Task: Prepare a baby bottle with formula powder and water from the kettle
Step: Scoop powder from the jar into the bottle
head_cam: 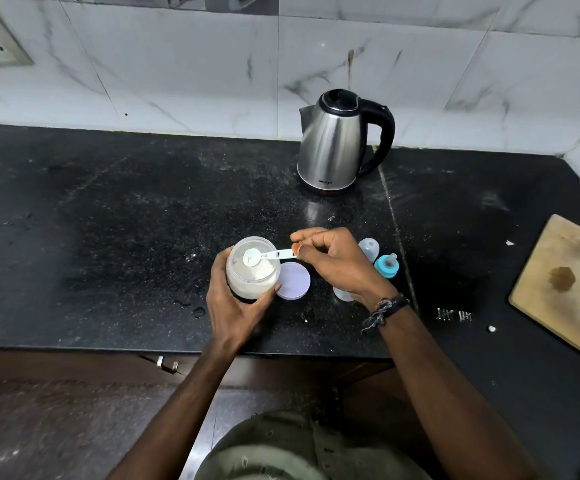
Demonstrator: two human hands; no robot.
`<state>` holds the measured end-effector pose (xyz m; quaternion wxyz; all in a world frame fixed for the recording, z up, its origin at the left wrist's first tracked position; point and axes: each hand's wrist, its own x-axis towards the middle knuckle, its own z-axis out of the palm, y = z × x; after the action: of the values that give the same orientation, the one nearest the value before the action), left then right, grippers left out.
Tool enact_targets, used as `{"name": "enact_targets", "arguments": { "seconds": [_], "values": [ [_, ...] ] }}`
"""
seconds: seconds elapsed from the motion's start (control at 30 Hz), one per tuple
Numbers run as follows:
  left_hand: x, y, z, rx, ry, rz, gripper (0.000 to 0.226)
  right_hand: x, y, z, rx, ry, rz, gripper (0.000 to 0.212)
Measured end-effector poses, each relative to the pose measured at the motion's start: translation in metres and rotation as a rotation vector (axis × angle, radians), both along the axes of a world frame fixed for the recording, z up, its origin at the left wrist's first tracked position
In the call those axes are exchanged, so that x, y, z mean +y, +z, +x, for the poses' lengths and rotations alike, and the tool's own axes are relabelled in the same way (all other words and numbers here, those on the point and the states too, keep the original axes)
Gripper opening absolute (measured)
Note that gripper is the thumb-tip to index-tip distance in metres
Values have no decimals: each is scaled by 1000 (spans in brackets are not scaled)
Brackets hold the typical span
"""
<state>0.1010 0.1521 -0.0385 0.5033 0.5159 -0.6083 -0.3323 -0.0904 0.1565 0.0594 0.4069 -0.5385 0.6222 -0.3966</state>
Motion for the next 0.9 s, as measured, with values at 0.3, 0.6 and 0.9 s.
{"name": "enact_targets", "arguments": {
  "seconds": [0.3,0.6,0.9],
  "values": [
    [-1,-11,9,-25,56,72,90,-2,-13,4,-214,-106,58,15],
    [-9,-27,10,-30,40,123,96,-3,-20,2,-255,-154,100,20],
    [-4,-18,11,3,15,66,130,-2,-19,3,-278,-173,113,20]
  ]
}}
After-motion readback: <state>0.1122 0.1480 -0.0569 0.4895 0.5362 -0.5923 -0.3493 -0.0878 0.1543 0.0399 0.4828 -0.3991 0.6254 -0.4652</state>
